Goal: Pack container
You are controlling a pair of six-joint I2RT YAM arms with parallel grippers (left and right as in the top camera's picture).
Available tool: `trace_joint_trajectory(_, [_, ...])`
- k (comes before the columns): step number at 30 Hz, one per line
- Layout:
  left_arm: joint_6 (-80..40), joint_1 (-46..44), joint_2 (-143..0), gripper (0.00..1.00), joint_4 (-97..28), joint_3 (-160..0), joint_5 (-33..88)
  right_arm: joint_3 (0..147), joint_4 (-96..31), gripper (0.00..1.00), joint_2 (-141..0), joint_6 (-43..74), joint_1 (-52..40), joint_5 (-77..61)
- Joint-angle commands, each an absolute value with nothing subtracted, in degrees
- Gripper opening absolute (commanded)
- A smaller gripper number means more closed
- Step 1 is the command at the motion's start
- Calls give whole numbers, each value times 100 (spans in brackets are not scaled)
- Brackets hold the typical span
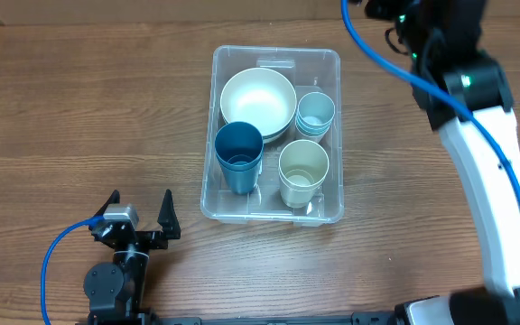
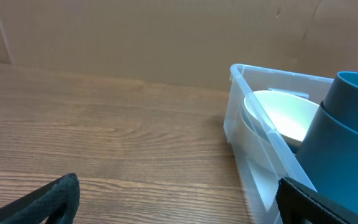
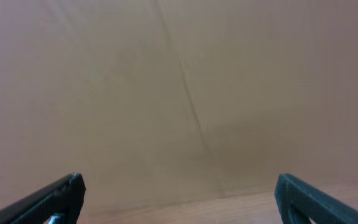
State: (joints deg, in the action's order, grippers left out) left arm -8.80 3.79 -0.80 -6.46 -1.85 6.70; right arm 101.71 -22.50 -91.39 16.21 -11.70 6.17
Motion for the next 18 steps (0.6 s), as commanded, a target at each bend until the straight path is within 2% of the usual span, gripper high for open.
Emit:
trace_joint_trajectory(1, [-770, 416, -25, 100, -642, -156, 742, 8792, -939, 100, -7944, 1476, -1020, 486])
trace_joint_trajectory(9, [-770, 416, -25, 100, -642, -156, 742, 4534, 1249, 100, -4945, 1476, -755, 489])
trace_joint_trajectory(14, [-770, 416, -25, 100, -642, -156, 742, 1769, 1662, 100, -2281, 1476, -349, 346])
trace_joint_trajectory(18, [-770, 416, -25, 100, -642, -156, 742, 934, 1566, 100, -1555, 1476, -276, -117])
